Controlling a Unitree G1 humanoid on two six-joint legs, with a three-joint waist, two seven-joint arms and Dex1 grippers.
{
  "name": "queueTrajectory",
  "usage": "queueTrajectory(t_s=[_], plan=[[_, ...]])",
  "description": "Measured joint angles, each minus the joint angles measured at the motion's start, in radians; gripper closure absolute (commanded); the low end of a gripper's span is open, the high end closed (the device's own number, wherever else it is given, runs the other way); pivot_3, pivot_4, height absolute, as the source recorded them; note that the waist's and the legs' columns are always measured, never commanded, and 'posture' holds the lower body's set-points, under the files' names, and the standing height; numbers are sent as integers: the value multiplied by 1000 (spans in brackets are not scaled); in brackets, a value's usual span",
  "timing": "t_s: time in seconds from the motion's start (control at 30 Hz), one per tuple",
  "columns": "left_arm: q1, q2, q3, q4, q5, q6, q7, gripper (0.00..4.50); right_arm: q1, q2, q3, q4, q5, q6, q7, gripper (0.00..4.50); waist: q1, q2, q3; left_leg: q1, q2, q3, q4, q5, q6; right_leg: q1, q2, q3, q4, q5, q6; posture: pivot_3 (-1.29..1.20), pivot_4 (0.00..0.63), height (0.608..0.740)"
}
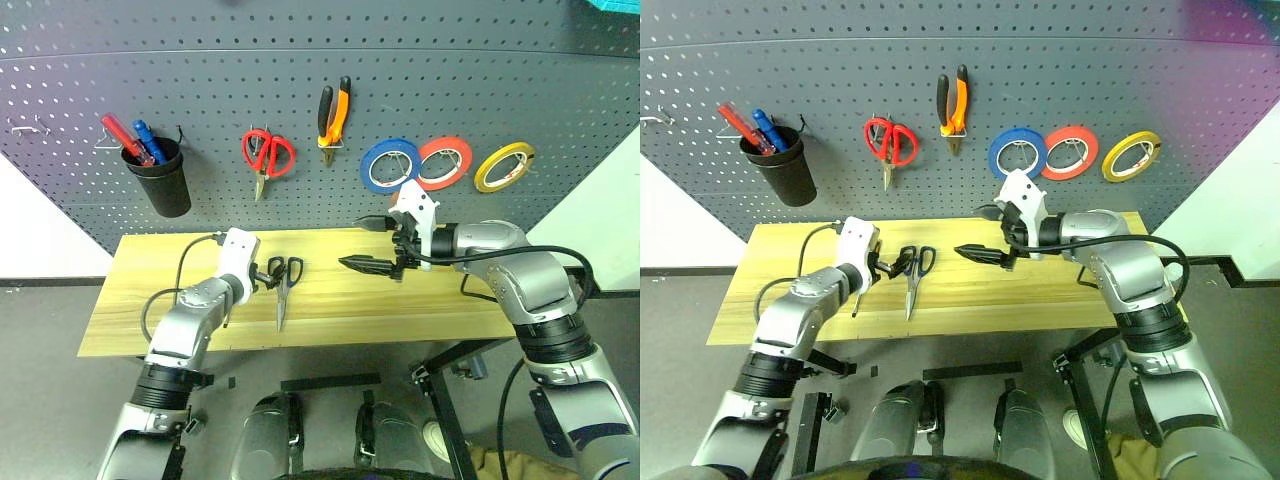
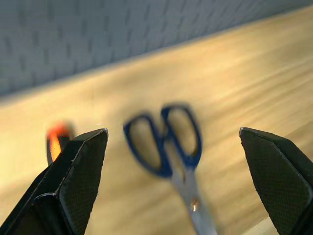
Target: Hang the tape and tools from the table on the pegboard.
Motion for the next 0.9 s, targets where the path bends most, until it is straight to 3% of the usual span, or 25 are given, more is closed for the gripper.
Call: queueTrajectory(t_s=[0.17, 0.37, 0.87, 0.9], plan=[[-7, -47, -74, 32, 53, 145, 48, 0, -18, -40, 14, 158, -16, -59, 136, 48, -4, 0, 17, -2, 0, 0, 2, 0, 3, 2, -1, 0, 0, 0, 0, 80, 215, 740], [-10, -105, -56, 96, 85, 251, 129, 0, -102, -23, 18, 294, -67, -133, 168, 48, -24, 0, 31, -2, 0, 0, 2, 0, 2, 2, -2, 0, 1, 0, 0, 75, 214, 740], [-120, -169, -31, 285, 137, 190, 170, 0, -124, -10, 26, 379, -123, -166, 222, 48, -25, 1, 33, 0, -1, -1, 2, -1, 1, 1, -6, -1, 1, 0, 0, 45, 215, 740], [-122, -169, -27, 288, 137, 190, 168, 183, -124, -10, 25, 379, -117, -160, 226, 25, -25, 1, 33, 0, -1, -1, 2, -1, 1, 1, -7, -1, 1, 0, 0, 43, 216, 740]])
